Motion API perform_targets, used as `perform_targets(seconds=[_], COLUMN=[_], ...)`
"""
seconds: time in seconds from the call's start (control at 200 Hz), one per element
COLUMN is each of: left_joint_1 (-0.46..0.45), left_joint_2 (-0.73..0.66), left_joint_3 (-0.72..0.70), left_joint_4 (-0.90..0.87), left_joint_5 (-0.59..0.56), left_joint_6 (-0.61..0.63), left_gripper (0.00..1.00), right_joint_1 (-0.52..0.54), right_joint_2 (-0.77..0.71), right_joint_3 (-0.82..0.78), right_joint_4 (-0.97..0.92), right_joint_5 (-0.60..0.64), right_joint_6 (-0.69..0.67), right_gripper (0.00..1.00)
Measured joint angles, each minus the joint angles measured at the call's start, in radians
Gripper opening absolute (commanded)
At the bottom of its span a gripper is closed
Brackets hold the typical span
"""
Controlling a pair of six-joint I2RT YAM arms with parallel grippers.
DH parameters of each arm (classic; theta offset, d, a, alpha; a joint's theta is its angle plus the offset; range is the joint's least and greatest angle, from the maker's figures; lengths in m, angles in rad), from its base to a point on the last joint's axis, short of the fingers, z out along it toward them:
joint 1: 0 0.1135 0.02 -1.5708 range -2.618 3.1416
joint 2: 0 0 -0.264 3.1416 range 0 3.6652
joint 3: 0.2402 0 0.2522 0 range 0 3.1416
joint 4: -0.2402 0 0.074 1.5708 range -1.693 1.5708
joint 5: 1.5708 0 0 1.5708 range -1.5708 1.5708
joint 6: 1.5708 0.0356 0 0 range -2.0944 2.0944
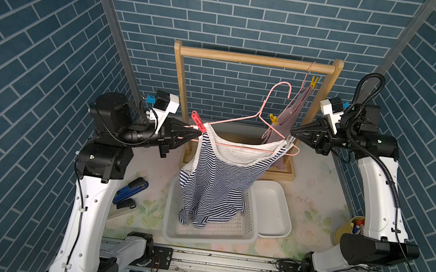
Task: Remove the clothespins securing tank tops to the hanger
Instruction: Remove the clothespin from the hanger, then place the clothespin in the storage box.
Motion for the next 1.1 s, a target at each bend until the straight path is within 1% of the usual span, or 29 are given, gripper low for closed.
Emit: perform_targets(seconds=[0.27, 0.5, 0.645, 0.825, 0.94, 1.1], left_joint_1=[0.000, 0.000, 0.000, 0.002, 0.002, 0.002], left_joint_2=[-0.027, -0.042, -0.079, -0.143, -0.181, -0.240], left_joint_3=[-0.044, -0.076, -0.147, -0.250, -0.285, -0.307], left_joint_4=[-0.004, 0.006, 0.088, 0.239, 0.319, 0.368], left_joint_5=[-0.024, -0.052, -0.082, -0.137, -0.172, -0.227], left_joint_6=[0.005, 0.000, -0.049, -0.148, -0.202, -0.244], left_gripper=[0.00, 0.00, 0.00, 0.00, 0.00, 0.00], right_joint_1=[0.000, -0.001, -0.006, -0.011, -0.011, -0.011], right_joint_2=[-0.001, -0.021, -0.087, -0.222, -0.298, -0.373], right_joint_3=[0.030, 0.018, -0.045, -0.155, -0.214, -0.327], right_joint_4=[0.042, 0.074, 0.104, 0.146, 0.158, 0.168], right_joint_5=[0.032, 0.110, 0.164, 0.215, 0.233, 0.250], right_joint_6=[0.035, 0.062, 0.088, 0.126, 0.140, 0.169], right_gripper=[0.00, 0.00, 0.00, 0.00, 0.00, 0.00])
